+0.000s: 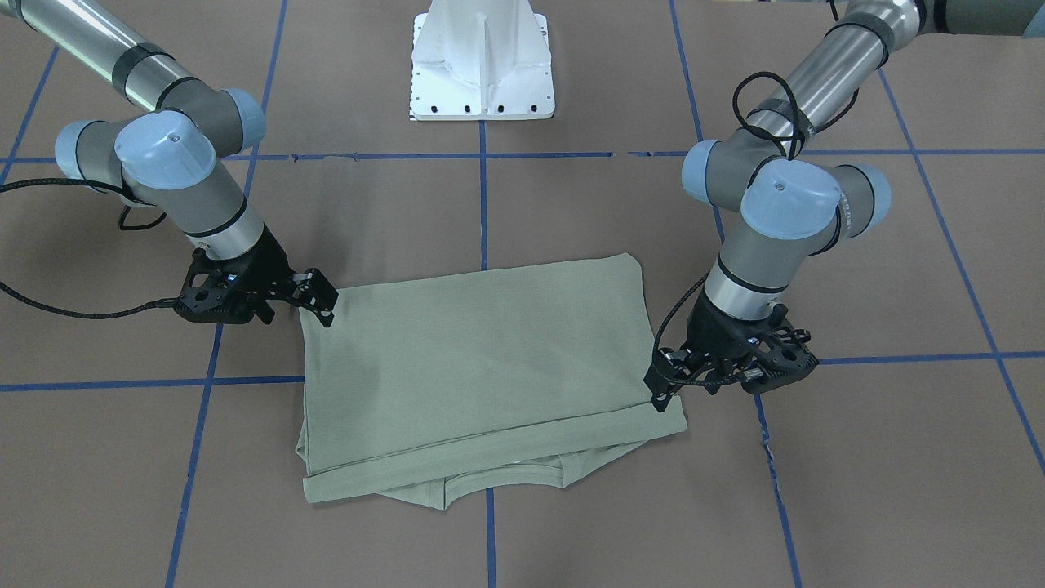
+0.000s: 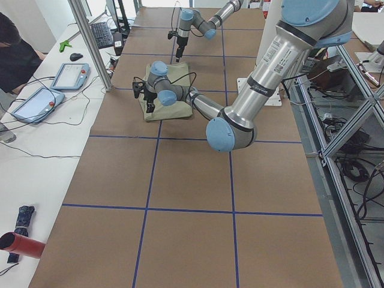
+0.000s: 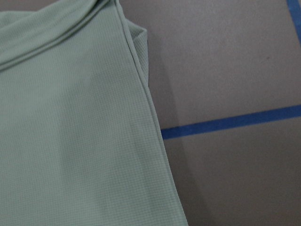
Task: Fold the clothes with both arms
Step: 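Lower the right gripper to the folded shirt's near corner and grasp it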
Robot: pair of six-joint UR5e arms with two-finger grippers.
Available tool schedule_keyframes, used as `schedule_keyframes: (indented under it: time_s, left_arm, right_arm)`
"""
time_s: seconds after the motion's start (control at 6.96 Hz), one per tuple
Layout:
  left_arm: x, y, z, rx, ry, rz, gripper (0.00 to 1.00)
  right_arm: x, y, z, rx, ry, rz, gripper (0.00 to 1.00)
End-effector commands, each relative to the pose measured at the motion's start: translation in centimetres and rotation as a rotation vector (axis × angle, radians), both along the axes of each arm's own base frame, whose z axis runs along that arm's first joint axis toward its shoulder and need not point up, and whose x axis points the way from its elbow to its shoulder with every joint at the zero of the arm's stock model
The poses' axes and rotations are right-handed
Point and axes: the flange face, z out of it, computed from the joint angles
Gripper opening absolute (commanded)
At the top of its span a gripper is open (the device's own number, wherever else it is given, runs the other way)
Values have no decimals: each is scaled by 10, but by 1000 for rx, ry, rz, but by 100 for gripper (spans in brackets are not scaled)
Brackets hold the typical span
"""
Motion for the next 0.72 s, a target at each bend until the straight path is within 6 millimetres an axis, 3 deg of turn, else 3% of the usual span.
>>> schedule_keyframes:
  time_s: [0.0, 0.14, 0.29, 0.43, 0.57]
  left_arm:
    - [0, 1, 1, 0, -2, -1, 90]
    - [1, 1, 1, 0, -2, -1, 90]
    - [0, 0, 1, 1, -1, -2, 90]
    - [0, 0, 1, 0, -2, -2, 90]
    - [1, 1, -1, 3, 0, -1, 90]
  right_arm:
    - [-24, 20, 3, 6, 12, -35, 96]
    - [-25, 20, 1, 6, 10, -38, 84]
    - [-27, 21, 0, 7, 9, -42, 60]
    - [-27, 22, 1, 8, 9, -50, 20]
    - [-27, 22, 2, 7, 11, -51, 0]
